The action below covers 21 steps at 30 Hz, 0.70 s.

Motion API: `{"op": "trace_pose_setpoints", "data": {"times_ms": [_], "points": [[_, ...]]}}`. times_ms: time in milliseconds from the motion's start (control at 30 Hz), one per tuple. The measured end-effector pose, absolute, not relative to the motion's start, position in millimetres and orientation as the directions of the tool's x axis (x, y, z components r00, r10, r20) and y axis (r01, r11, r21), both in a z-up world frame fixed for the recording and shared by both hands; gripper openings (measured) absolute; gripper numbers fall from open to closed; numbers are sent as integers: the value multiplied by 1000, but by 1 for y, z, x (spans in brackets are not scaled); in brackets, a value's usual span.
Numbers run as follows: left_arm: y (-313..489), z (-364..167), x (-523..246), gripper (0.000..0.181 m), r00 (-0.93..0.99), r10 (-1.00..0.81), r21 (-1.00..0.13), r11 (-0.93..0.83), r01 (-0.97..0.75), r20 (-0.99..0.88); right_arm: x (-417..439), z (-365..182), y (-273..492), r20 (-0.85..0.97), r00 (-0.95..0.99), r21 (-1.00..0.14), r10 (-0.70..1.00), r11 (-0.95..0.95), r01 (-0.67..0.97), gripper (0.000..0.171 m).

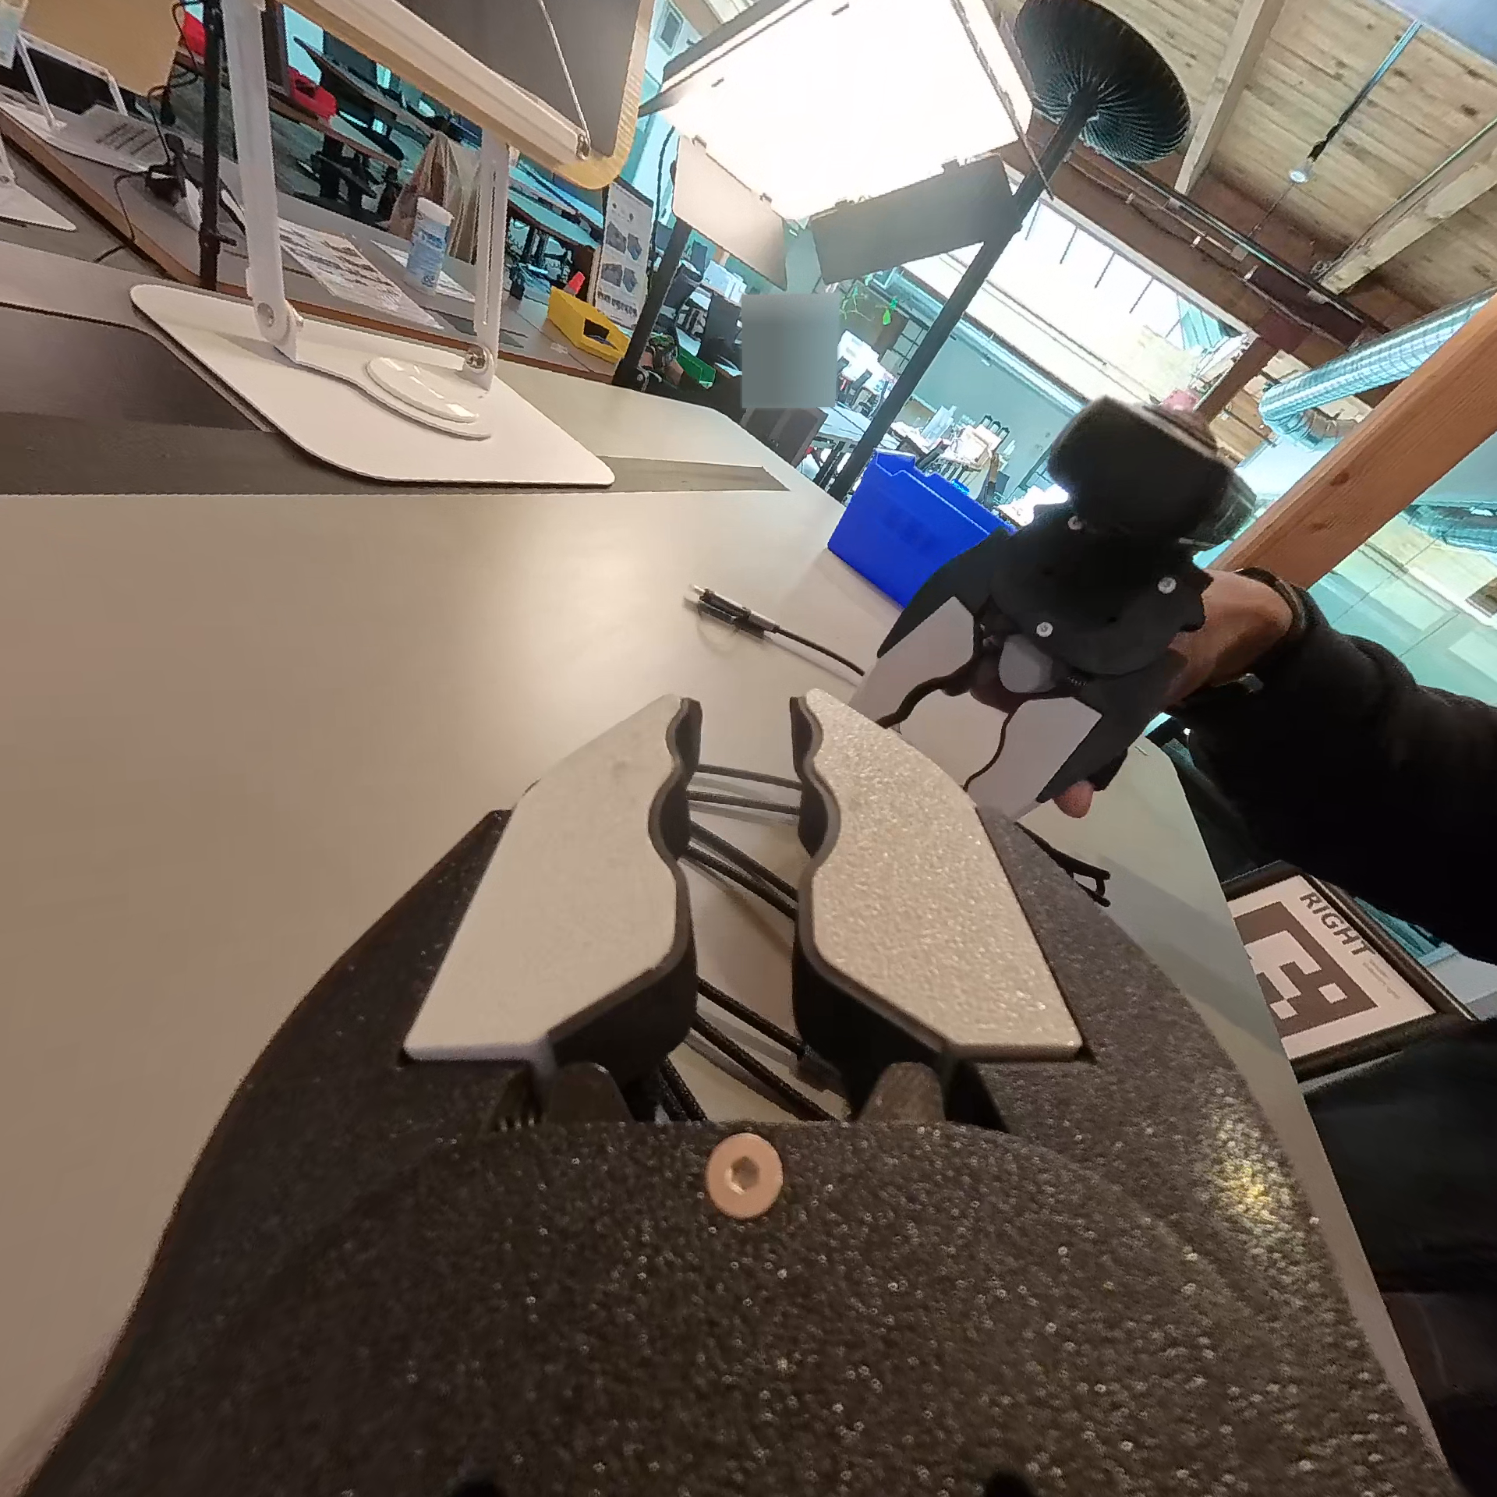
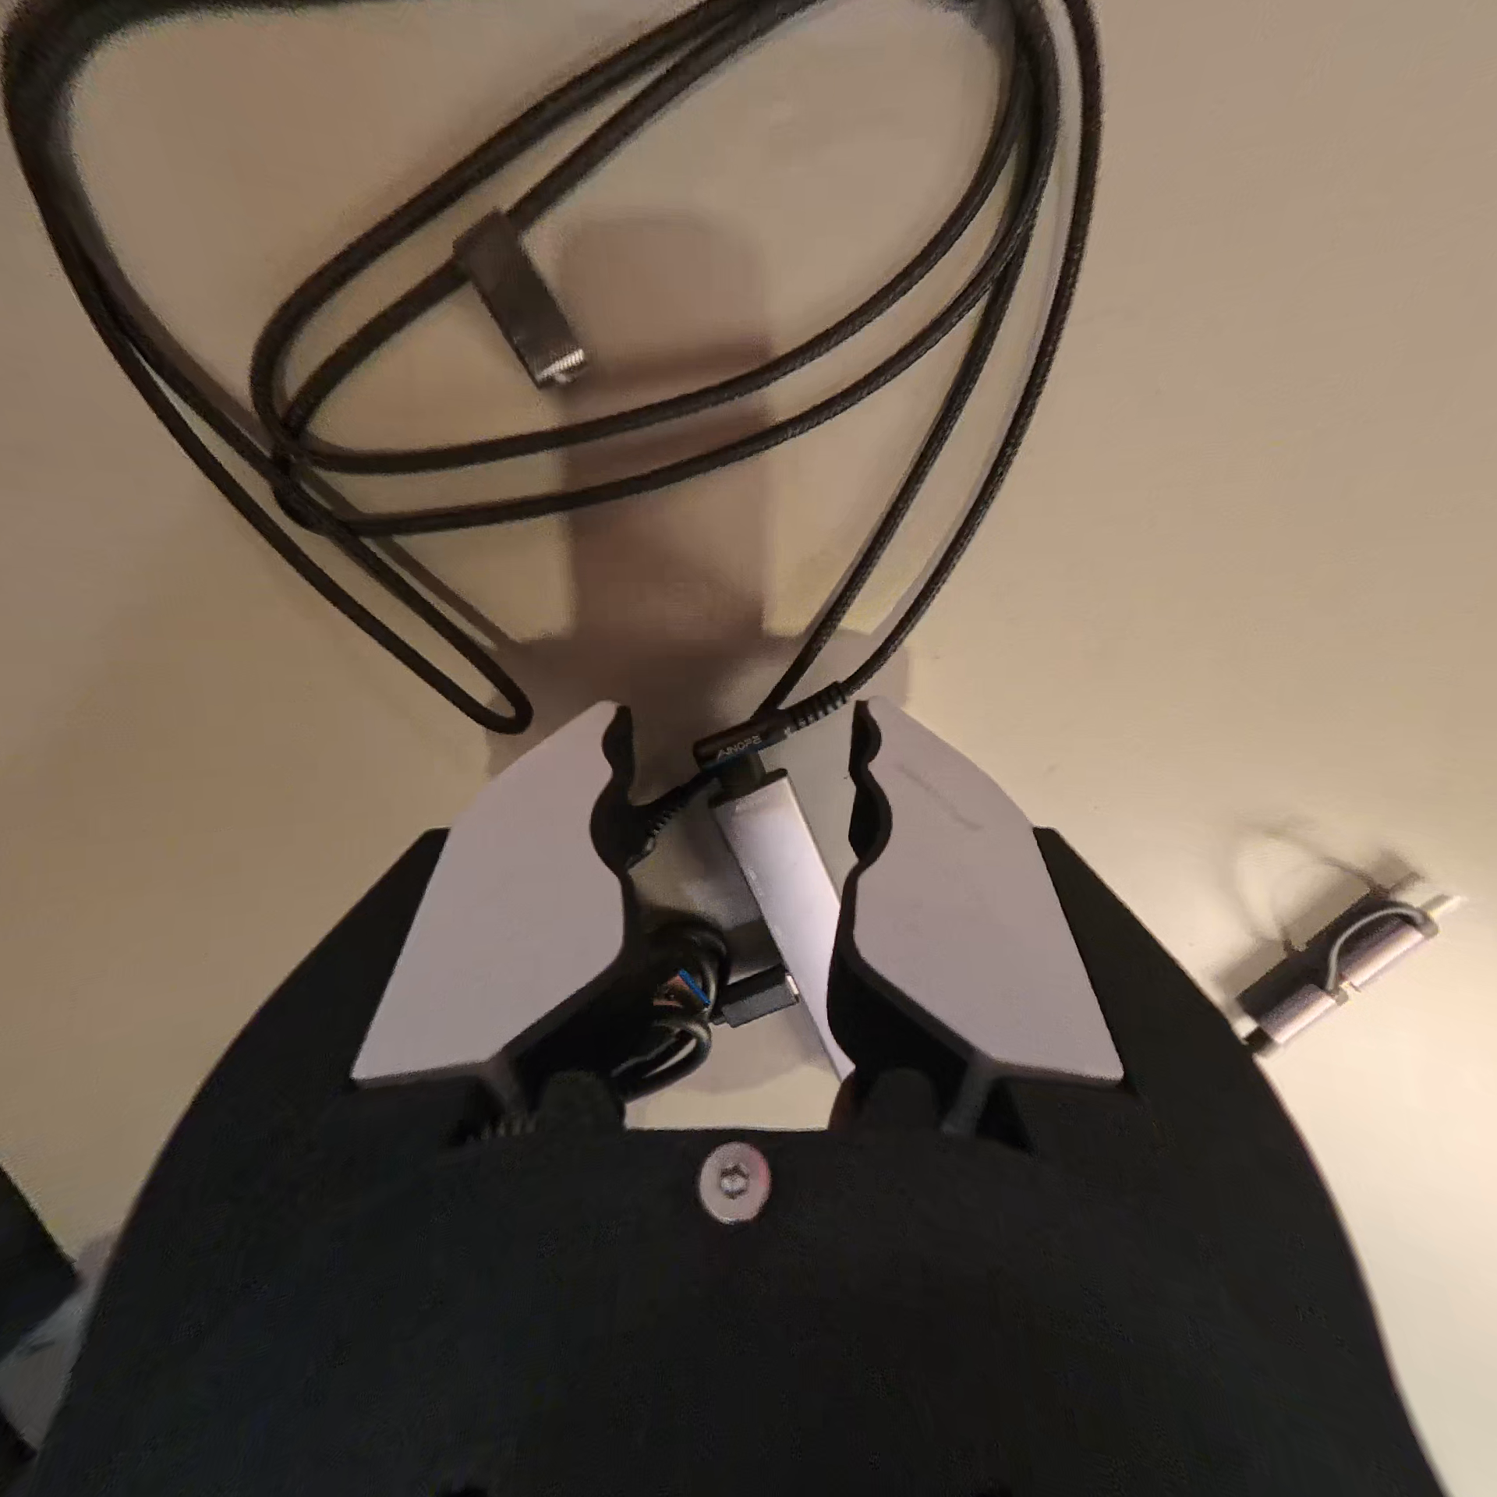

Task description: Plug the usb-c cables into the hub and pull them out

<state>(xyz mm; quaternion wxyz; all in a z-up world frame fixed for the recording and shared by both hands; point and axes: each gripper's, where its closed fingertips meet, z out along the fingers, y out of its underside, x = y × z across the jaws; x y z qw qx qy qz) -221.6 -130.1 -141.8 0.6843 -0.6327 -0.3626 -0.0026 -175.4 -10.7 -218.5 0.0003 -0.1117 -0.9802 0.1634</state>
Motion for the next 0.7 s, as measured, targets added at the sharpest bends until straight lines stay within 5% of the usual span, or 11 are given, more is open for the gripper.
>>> {"op": "trace_pose_setpoints", "data": {"times_ms": [133,267,367,467,700], "points": [[-132,-139,-223,22,730,451,-856,223,466,514,-194,-211,-19,-62,-923,-362,380,853,376,51],[-135,-136,-225,22,717,451,-847,260,464,532,-206,-233,-20,-33,-877,-251,479,846,471,47],[-140,-134,-227,22,707,453,-839,290,460,544,-207,-239,-25,12,-885,-212,466,866,454,9],[-143,-134,-229,22,700,452,-833,312,456,553,-206,-239,-26,40,-898,-180,438,887,424,6],[-154,-132,-232,22,687,465,-829,355,432,558,-211,-197,-15,101,-894,-314,436,867,388,3]]}}
